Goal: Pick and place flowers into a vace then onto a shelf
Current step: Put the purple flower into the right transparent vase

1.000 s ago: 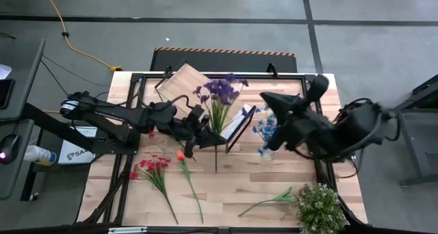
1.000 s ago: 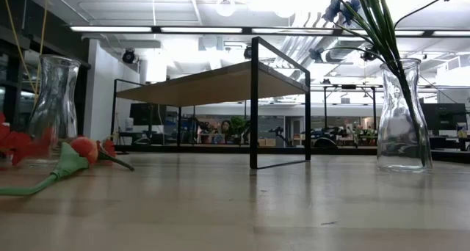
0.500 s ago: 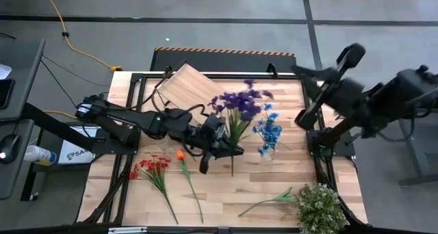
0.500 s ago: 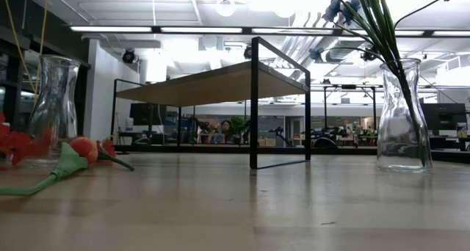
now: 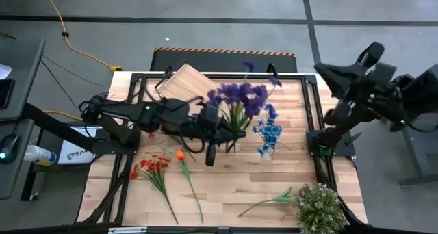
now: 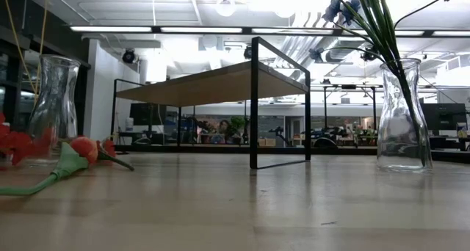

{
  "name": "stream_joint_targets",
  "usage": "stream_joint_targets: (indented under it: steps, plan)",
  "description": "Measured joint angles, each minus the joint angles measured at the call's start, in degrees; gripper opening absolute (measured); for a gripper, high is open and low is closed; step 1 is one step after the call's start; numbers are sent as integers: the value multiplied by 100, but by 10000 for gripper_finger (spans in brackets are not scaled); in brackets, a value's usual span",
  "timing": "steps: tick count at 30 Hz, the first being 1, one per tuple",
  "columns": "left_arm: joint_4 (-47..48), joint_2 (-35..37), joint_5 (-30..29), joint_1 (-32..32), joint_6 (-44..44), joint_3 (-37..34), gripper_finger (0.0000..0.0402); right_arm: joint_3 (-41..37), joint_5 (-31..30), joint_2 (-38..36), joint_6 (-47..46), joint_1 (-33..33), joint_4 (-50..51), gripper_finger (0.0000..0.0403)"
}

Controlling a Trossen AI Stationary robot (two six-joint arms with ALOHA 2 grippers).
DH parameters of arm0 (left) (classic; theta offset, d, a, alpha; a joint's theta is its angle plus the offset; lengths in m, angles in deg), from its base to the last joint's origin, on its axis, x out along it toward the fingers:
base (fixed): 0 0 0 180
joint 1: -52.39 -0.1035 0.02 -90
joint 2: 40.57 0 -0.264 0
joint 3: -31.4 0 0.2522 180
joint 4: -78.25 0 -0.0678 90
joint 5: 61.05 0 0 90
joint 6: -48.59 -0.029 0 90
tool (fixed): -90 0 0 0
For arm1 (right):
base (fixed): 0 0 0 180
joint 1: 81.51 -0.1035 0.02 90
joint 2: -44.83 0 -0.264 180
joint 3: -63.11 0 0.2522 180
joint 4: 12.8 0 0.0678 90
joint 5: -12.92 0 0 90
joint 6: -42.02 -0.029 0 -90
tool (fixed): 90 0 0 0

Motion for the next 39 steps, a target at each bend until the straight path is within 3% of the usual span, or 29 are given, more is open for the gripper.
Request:
stream_joint_targets:
  steps: [6, 11, 18, 27, 33, 39]
  plan:
    - [247, 1, -383, -2, -434, 324, 41, -2, 1588, -112, -2247, -46, 1514, 0]
    - [205, -32, -486, -71, -578, 353, 41, -2, 2224, -14, -3296, 298, 2246, 1]
    - [182, -195, -452, -153, -690, 351, 41, -7, 3025, 280, -3377, 999, 2412, 32]
    - [44, -191, -445, -146, -1090, 351, 41, -7, 4000, 581, -3487, 1890, 2609, 118]
    - [-58, -191, -489, -149, -1346, 351, 41, -7, 4537, 789, -3303, 2269, 2302, 162]
    - [-178, -191, -496, -149, -1498, 351, 41, -4, 5008, 925, -3119, 2609, 1967, 181]
